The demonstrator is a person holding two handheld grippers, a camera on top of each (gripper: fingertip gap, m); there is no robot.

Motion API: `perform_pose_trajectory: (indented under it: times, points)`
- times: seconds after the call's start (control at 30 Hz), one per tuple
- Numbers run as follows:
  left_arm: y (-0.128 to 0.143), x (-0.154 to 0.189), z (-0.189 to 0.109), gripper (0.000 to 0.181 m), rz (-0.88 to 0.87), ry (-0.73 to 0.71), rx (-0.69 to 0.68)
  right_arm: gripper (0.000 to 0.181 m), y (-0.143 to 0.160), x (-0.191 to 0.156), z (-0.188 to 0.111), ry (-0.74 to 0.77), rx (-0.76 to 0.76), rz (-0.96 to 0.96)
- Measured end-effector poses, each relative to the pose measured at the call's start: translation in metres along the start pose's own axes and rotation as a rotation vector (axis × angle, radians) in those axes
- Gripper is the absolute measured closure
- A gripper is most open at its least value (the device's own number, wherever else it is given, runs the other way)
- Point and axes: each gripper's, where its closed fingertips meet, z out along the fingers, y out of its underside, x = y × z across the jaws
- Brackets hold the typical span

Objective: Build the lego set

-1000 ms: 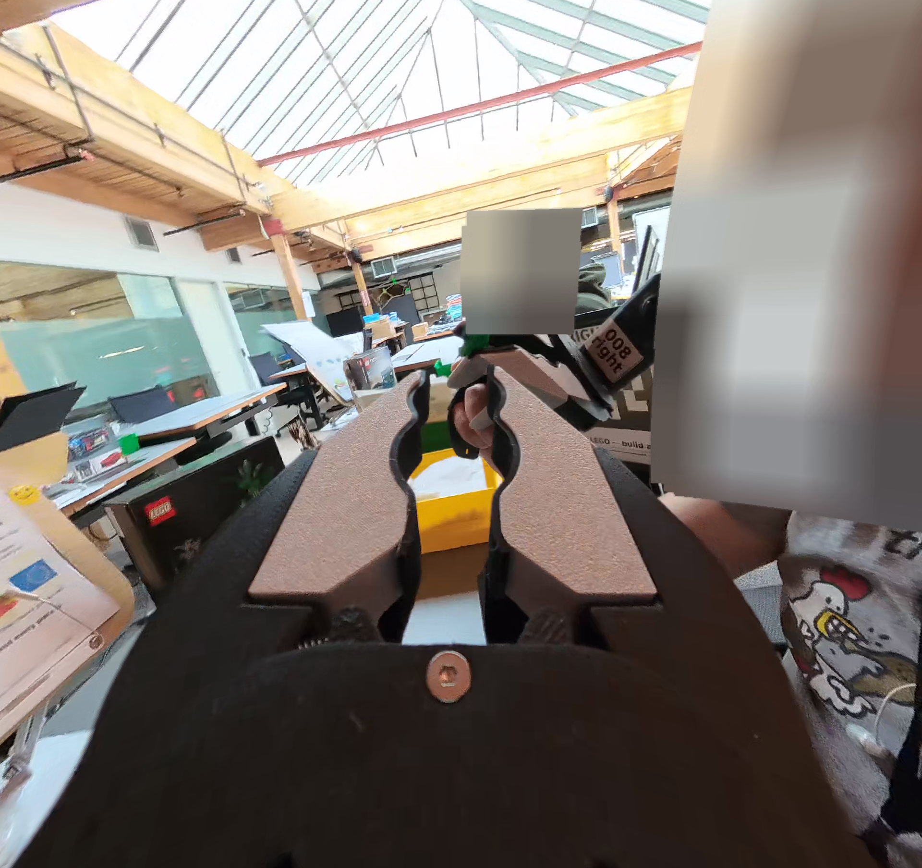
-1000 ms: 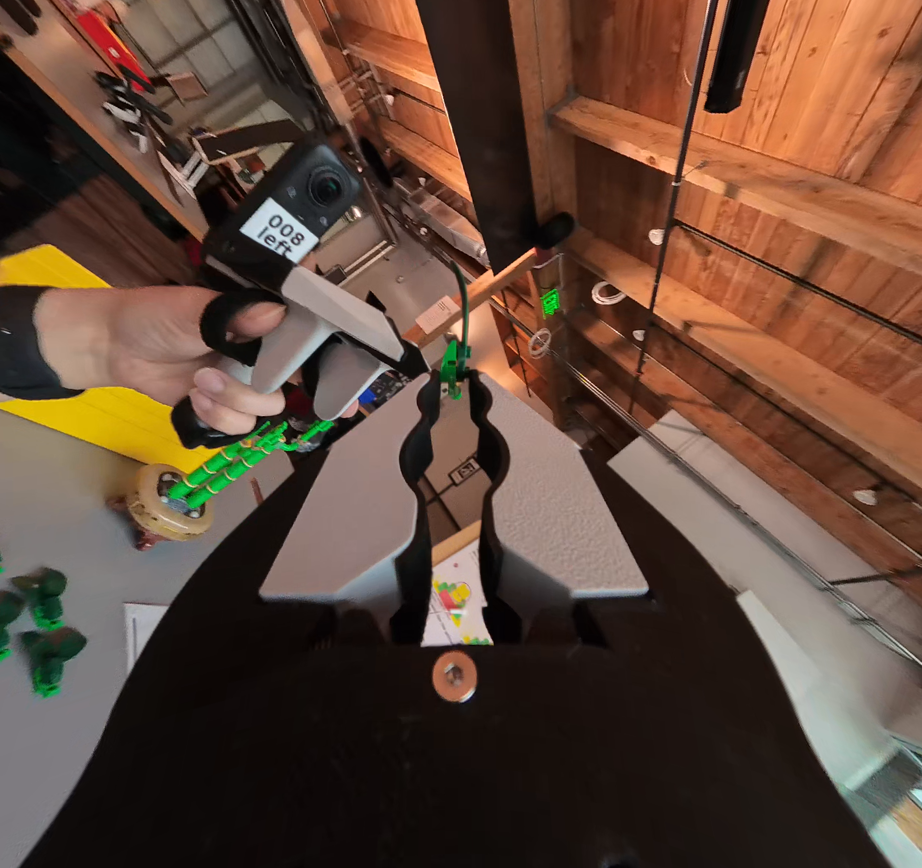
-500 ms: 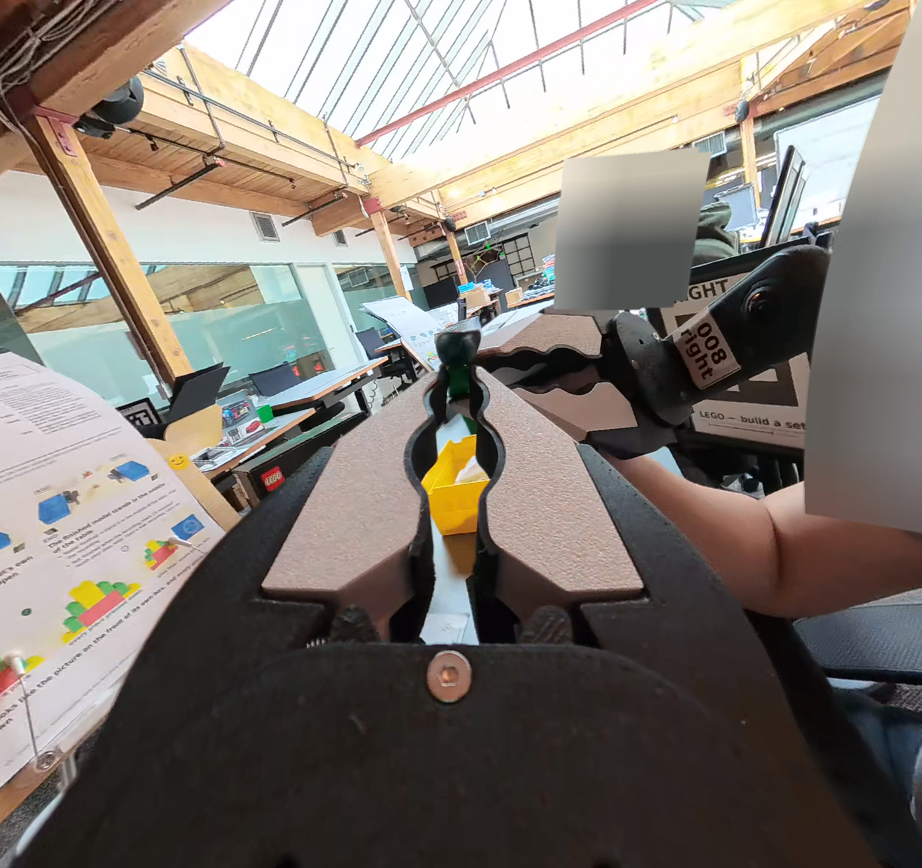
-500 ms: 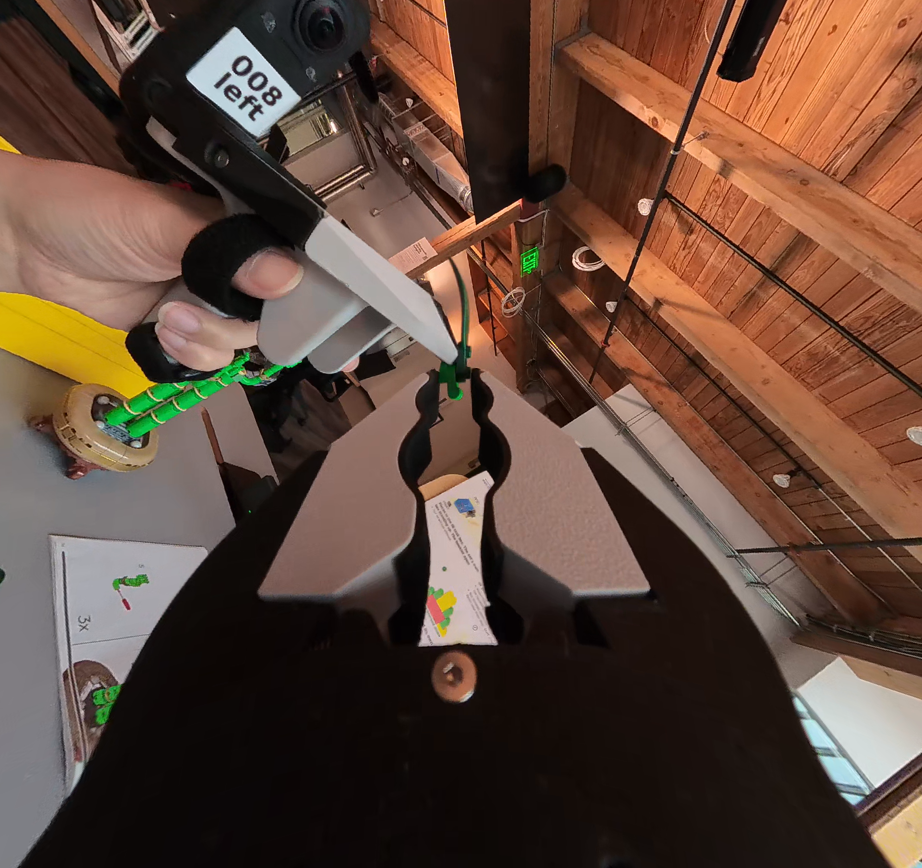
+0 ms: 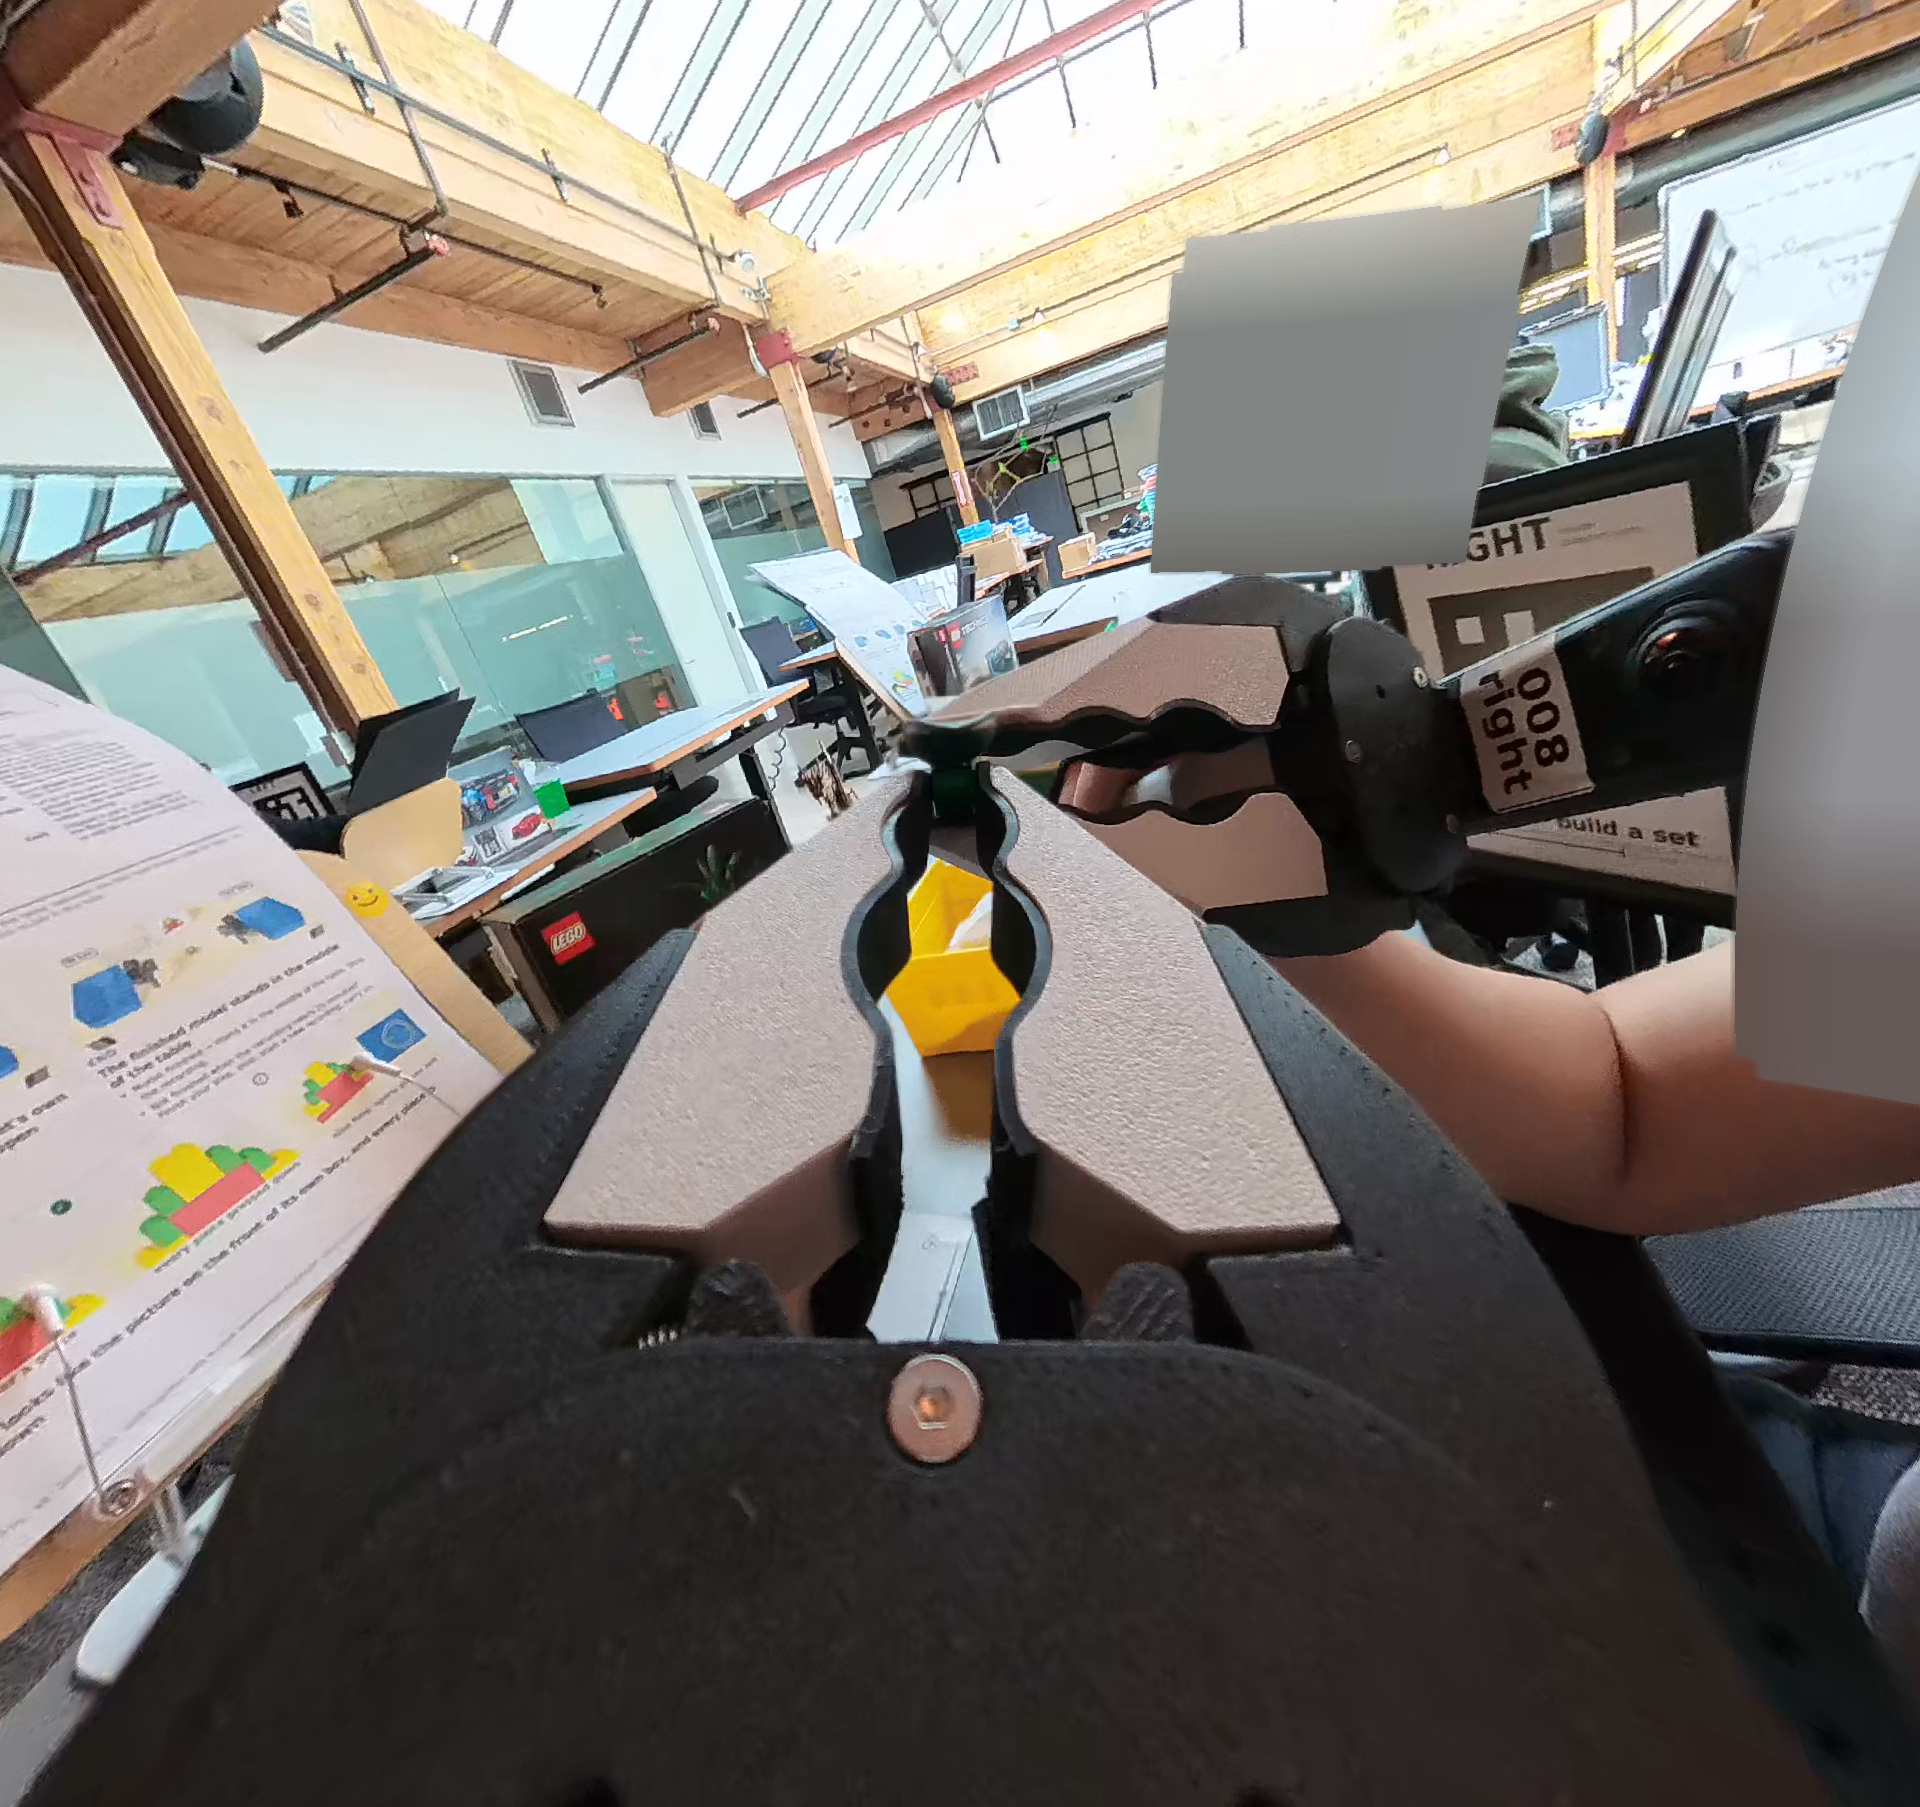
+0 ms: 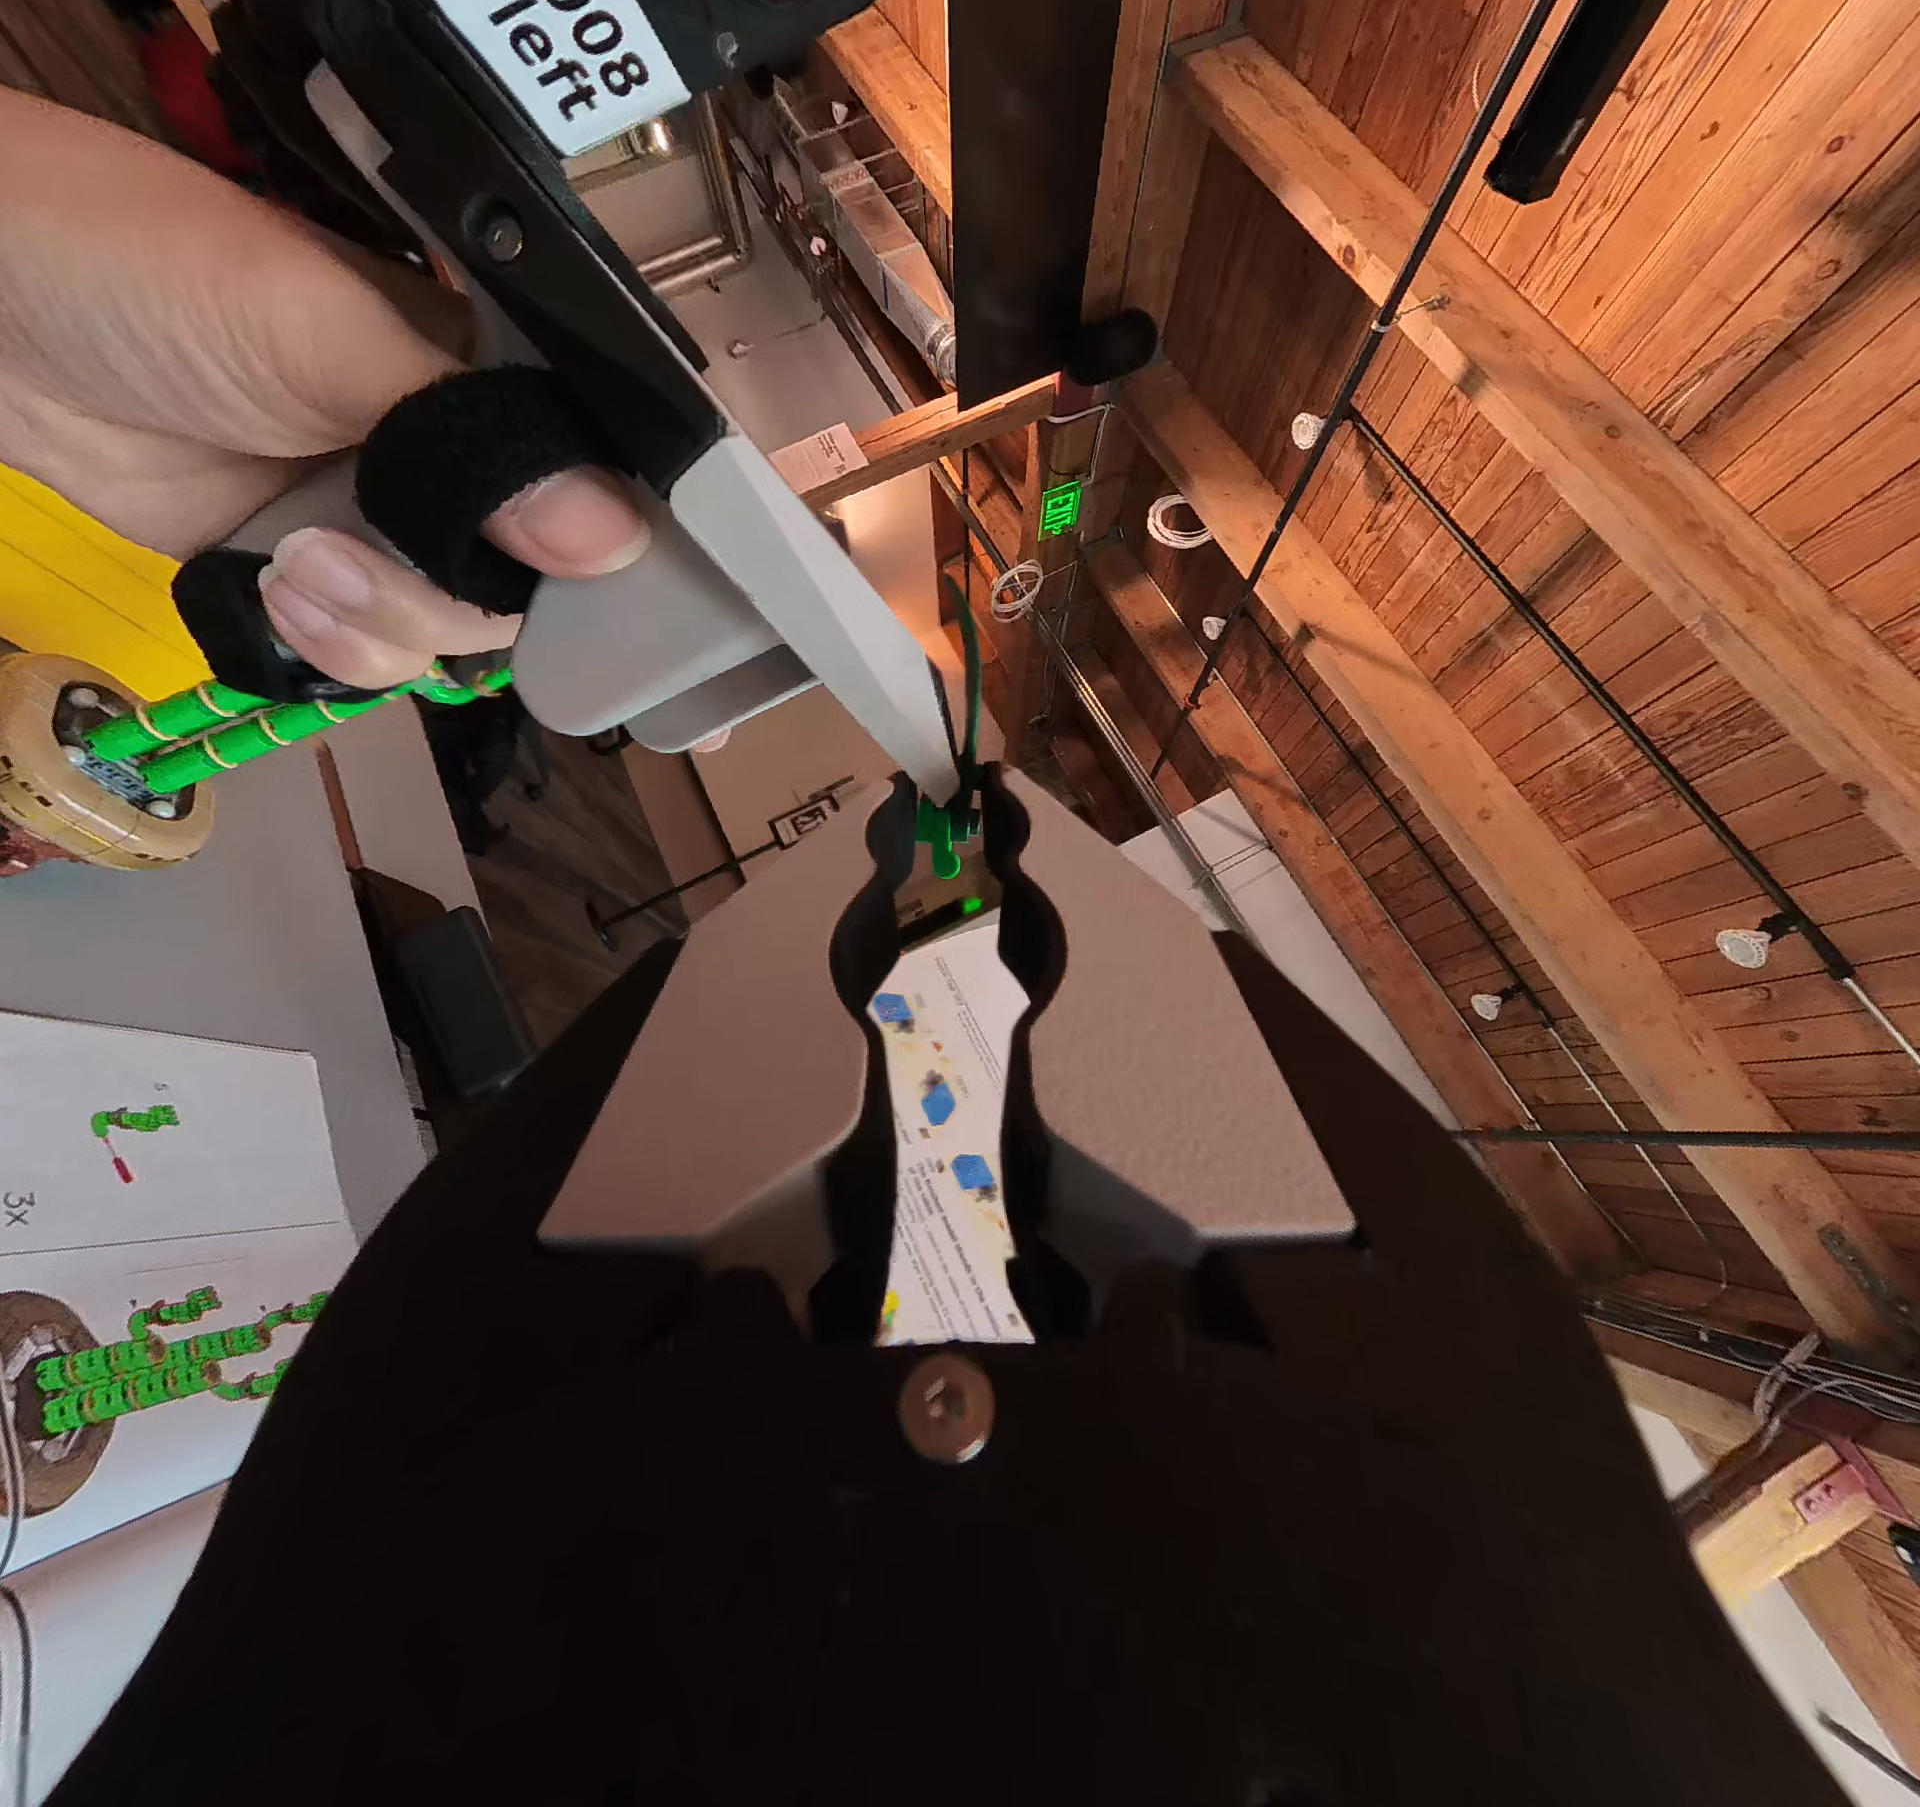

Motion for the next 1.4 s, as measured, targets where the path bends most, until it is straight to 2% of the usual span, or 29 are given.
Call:
perform_pose_trajectory:
  times: [0.07, 0.17, 0.3, 0.43, 0.57, 0.6, 0.73, 1.03, 1.4]
  points:
    - [0.000, 0.000, -0.002, 0.175, 0.015, 0.001, -0.019, 0.171, 0.002, 0.000, -0.001, -0.027, 0.004, 0.040]
    - [-0.012, -0.003, -0.017, 0.160, 0.053, -0.006, 0.005, 0.171, 0.008, -0.001, -0.002, -0.083, -0.019, 0.096]
    - [-0.027, 0.006, -0.034, 0.163, 0.210, 0.003, 0.050, 0.171, 0.005, -0.009, -0.004, -0.176, 0.001, 0.155]
    - [-0.017, 0.019, -0.033, 0.168, 0.389, 0.007, -0.029, 0.172, -0.001, -0.020, -0.008, -0.271, 0.031, 0.206]
    - [-0.006, 0.022, -0.031, 0.173, 0.472, -0.006, -0.110, 0.172, -0.007, -0.027, -0.012, -0.350, 0.057, 0.262]
    - [-0.005, 0.021, -0.031, 0.180, 0.497, -0.021, -0.120, 0.172, -0.007, -0.028, -0.013, -0.363, 0.055, 0.267]
    - [-0.008, 0.023, -0.030, 0.181, 0.607, -0.057, -0.127, 0.172, -0.010, -0.026, -0.014, -0.372, 0.083, 0.306]
    - [-0.017, 0.027, -0.030, 0.181, 0.630, -0.085, -0.111, 0.171, -0.019, -0.017, -0.015, -0.327, 0.117, 0.337]
    - [-0.015, 0.029, -0.029, 0.181, 0.695, -0.103, -0.128, 0.174, -0.020, -0.015, -0.017, -0.375, 0.124, 0.451]
